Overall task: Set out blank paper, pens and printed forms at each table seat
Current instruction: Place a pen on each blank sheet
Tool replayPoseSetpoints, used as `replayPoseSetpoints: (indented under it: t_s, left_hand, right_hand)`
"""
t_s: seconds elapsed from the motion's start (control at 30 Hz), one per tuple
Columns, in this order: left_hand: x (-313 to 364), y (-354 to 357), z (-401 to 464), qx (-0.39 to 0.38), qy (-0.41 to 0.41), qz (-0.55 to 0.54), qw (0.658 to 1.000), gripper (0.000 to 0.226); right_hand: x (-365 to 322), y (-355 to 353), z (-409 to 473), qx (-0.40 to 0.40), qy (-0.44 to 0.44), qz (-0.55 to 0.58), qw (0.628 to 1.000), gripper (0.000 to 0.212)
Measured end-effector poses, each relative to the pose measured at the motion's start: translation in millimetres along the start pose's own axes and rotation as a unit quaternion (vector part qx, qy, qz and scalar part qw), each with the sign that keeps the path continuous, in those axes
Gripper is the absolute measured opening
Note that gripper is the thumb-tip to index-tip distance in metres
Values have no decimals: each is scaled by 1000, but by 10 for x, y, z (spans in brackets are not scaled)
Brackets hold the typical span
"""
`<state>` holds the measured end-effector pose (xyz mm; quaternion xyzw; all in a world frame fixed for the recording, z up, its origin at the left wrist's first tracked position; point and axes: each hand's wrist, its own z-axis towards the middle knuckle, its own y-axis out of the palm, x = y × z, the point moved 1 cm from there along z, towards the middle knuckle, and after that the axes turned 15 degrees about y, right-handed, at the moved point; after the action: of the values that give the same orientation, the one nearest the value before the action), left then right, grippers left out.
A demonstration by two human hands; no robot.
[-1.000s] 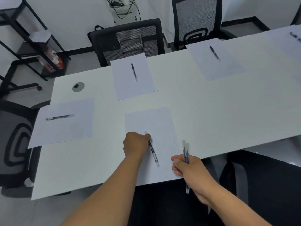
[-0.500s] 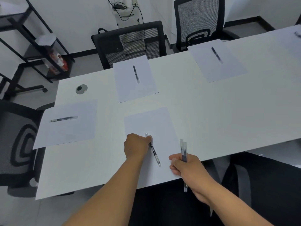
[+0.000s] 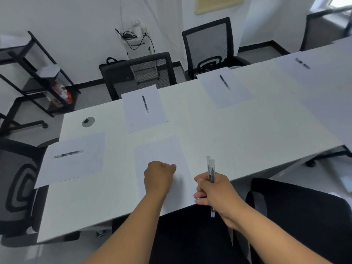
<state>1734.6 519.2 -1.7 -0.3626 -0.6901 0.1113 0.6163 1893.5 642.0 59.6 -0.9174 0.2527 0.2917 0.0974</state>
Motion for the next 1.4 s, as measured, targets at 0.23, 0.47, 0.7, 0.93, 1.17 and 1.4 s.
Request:
replayPoseSetpoints:
  t_s: [0.23, 0.47, 0.7, 0.93, 1.17, 1.4]
  left_hand:
    - [934, 404, -730, -15, 69, -59, 996, 33]
    - [2039, 913, -2013, -15, 136, -90, 986, 34]
    - [2910, 1272, -3242, -5, 175, -94, 980, 41]
    - [3670, 1535, -3865, -8, 214, -87, 973, 32]
    - [4458, 1893, -4148, -32, 260, -145, 954, 21]
    - [4989, 2284, -4463, -57, 269, -155, 949, 20]
  right_hand:
    - [25, -786, -638, 45, -49, -4, 998, 18]
    - [280, -2117, -1521, 60, -112, 31, 991, 22]
    - [514, -3376, -2493, 46, -156, 56, 985, 18]
    - [496, -4179, -3161, 45, -207, 74, 974, 28]
    - [480, -4796, -3439, 99, -240, 87, 962, 30]
    - [489, -5437, -3621, 154, -262, 101, 947, 23]
